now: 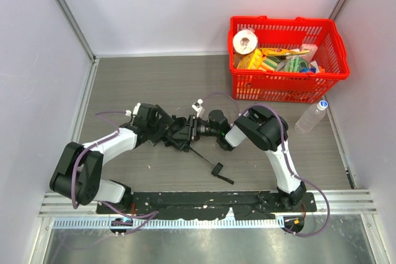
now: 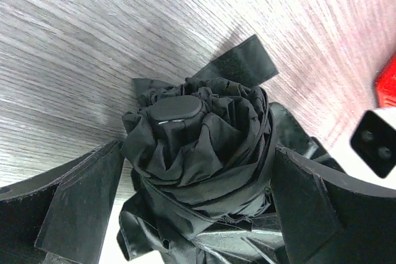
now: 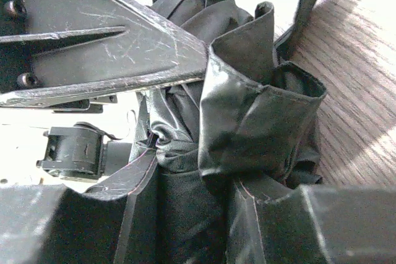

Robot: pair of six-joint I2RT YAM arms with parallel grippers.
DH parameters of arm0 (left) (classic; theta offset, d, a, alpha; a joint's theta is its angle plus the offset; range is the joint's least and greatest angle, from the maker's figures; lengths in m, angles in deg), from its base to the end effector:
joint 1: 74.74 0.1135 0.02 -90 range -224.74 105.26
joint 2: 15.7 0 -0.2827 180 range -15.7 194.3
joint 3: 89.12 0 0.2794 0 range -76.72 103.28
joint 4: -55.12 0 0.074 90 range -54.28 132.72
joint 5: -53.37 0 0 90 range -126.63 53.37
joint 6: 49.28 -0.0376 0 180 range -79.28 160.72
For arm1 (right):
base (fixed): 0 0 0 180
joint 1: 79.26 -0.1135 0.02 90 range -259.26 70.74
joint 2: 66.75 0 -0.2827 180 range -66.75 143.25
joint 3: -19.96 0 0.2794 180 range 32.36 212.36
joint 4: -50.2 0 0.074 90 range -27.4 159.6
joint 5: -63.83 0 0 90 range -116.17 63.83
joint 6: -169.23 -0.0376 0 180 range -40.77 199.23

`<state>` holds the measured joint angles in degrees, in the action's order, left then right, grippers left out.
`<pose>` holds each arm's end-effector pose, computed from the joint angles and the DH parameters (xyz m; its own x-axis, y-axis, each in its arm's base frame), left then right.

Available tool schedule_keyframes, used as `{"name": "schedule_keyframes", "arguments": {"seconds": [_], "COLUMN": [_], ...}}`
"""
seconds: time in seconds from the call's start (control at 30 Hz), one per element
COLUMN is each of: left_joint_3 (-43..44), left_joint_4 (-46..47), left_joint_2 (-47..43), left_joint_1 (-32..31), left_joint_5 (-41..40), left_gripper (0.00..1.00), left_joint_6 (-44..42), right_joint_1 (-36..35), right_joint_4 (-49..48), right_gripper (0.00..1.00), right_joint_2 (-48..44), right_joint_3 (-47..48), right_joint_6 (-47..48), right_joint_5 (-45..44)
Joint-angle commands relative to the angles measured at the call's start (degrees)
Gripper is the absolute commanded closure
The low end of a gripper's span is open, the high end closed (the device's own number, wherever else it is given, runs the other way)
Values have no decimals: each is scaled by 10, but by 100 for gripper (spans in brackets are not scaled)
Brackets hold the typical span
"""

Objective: Put away the umbrella

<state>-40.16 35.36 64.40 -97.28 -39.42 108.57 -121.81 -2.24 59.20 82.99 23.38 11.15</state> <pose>0.2601 -0.1060 0.1609 -0.5986 -0.7532 -0.2728 -0.5302 0.6278 -0.5699 0.2906 0.2977 0.0747 -0.8837 0.0822 -0.4607 -0.4375 0.2044 0.8757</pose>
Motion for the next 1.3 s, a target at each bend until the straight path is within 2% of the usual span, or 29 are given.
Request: {"name": "schedule_keyframes", "arguments": {"seconds": [0.0,0.1,0.23,0.33,0.5,0.6,0.63,0.77,0.83,0.9,1.0,1.1,1.17,1.23,1.27], "left_joint_3": [-39,-32,-29,-25,2,25,25,16,19,19,13,4,2,-2,-4], "left_joint_4": [29,51,91,107,75,33,36,70,70,69,67,70,64,56,53], "left_joint_2": [23,45,64,75,110,134,137,129,123,111,89,60,39,4,-11], "left_joint_1": [2,2,2,2,2,2,2,2,2,2,2,2,4,8,13], "left_joint_5": [12,16,25,25,50,52,53,55,53,46,41,45,51,57,61], "left_gripper": [0,0,7,6,0,2,6,31,50,75,98,100,100,100,100], "left_joint_6": [47,41,41,33,32,26,25,16,7,4,3,3,3,5,9], "right_joint_1": [5,5,5,5,4,0,-2,-8,-9,-10,-11,-11,-10,-11,-9], "right_joint_4": [-86,-86,-76,-63,-73,-24,-14,49,46,46,45,111,270,384,423], "right_gripper": [99,99,99,99,99,99,99,99,99,99,99,99,81,60,45], "right_joint_2": [10,4,-7,-12,-25,-46,-53,-61,-58,-55,-55,-77,-111,-162,-173], "right_joint_3": [-2,-2,0,2,9,11,17,35,39,39,37,41,53,75,78], "right_joint_6": [-86,-87,-71,-56,-44,3,10,50,46,44,44,70,114,150,154], "right_joint_5": [24,35,50,60,88,94,100,104,109,110,108,78,30,-10,-42]}}
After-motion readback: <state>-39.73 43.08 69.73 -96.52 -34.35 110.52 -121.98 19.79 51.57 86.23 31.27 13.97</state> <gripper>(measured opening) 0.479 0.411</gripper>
